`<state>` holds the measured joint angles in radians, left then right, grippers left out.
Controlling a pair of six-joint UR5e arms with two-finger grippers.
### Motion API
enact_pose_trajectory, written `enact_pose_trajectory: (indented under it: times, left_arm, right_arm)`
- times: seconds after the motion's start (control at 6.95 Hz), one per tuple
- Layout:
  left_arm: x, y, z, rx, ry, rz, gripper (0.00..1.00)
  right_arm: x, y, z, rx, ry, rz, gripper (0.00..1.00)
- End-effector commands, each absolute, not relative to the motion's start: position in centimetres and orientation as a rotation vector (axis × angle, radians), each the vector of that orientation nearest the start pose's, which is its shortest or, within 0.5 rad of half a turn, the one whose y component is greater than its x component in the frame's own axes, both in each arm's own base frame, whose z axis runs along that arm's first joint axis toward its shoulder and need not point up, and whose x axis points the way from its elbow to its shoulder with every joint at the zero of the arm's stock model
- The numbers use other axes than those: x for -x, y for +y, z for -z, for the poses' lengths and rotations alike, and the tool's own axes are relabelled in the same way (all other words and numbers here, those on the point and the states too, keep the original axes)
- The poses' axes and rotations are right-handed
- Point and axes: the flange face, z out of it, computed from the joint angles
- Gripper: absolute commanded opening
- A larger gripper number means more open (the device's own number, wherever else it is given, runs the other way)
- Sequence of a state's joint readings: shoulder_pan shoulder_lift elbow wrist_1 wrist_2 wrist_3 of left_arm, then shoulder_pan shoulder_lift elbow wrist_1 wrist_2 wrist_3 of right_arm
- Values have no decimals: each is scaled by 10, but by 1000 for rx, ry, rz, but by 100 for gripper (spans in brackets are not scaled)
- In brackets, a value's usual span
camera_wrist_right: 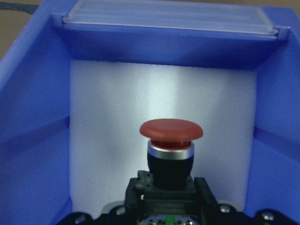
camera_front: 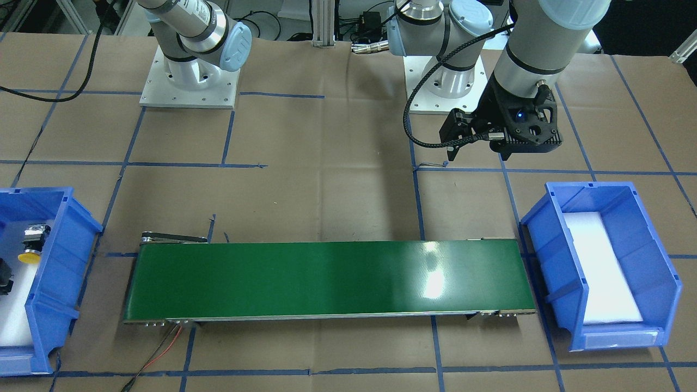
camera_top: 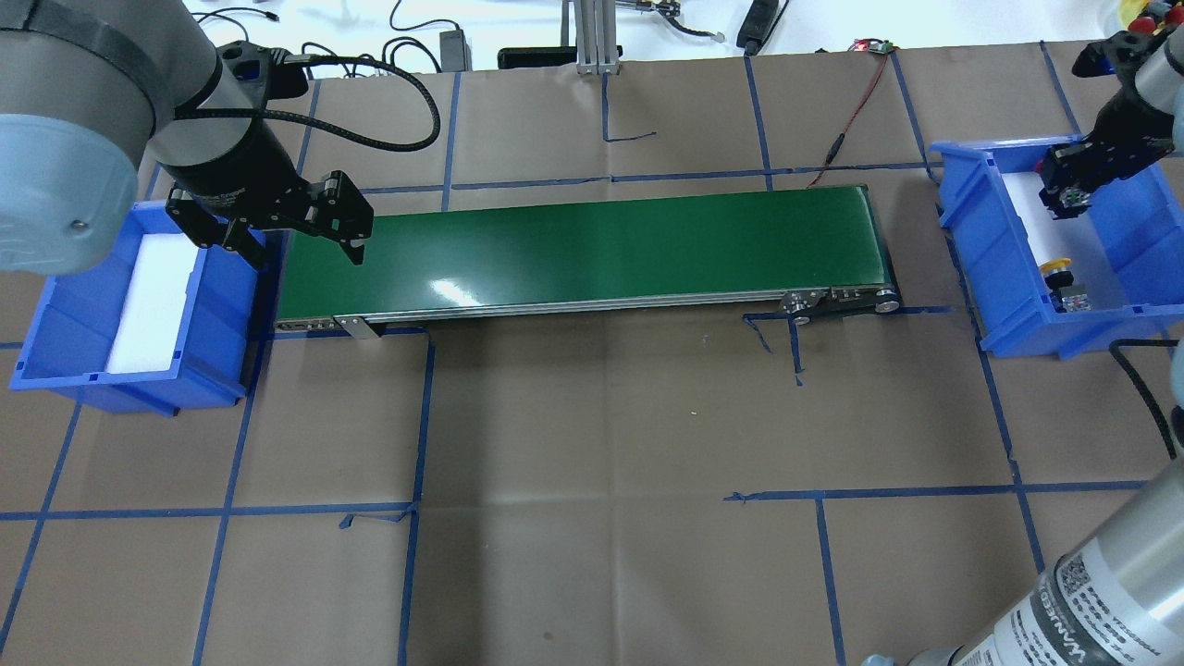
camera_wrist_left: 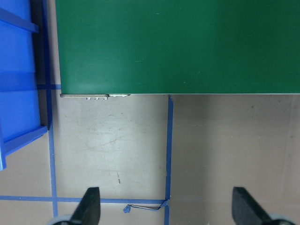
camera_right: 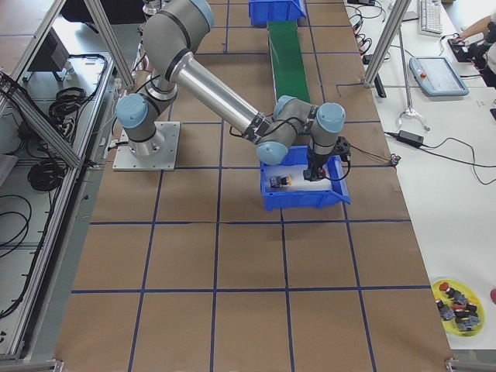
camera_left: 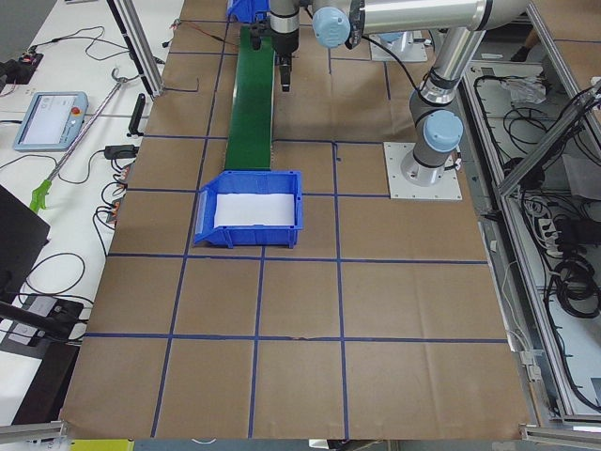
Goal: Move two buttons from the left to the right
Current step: 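Release the red button beside the yellow one in the bin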
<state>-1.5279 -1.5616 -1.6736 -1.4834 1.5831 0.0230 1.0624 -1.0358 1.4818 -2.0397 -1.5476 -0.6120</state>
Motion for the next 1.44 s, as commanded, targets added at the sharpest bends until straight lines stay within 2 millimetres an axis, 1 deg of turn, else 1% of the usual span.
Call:
enact_pose_trajectory:
  times: [0.0,0.14,0.29,0.43,0.58,0.72,0.86,1.01,1.15,1.3]
  left_arm:
    - [111,-491,-451,31,3129,-10,100]
    - [111,-491,-451,31,3129,-10,100]
    - [111,-491,-452,31,3129,-5,100]
    - [111,-492,-451,34,3129,-8,100]
    - [111,-492,-451,36,3129,-8,100]
    - [111,-493,-452,41,3129,-5,100]
    - [112,-494,-452,38,3129,-8,100]
    - [111,-494,-452,41,3129,-8,100]
    - [111,-494,-452,41,3129,-5,100]
    - [111,-493,-453,43,3129,-5,100]
  right_arm:
    - [207,-649,-232,155,3111,-2,5]
    - [207,-649,-228,160,3109,-12,8]
    - [206,-651,-226,149,3098,-6,54]
    - [206,-652,-225,121,3095,-3,95]
    - [206,-652,-225,116,3097,-4,99]
    - [206,-652,-230,114,3100,4,99]
    - [205,-652,-240,114,3107,17,99]
    - [203,-649,-274,112,3133,78,99]
    - [195,-639,-324,52,3166,176,99]
    - [184,-621,-377,14,3176,237,100]
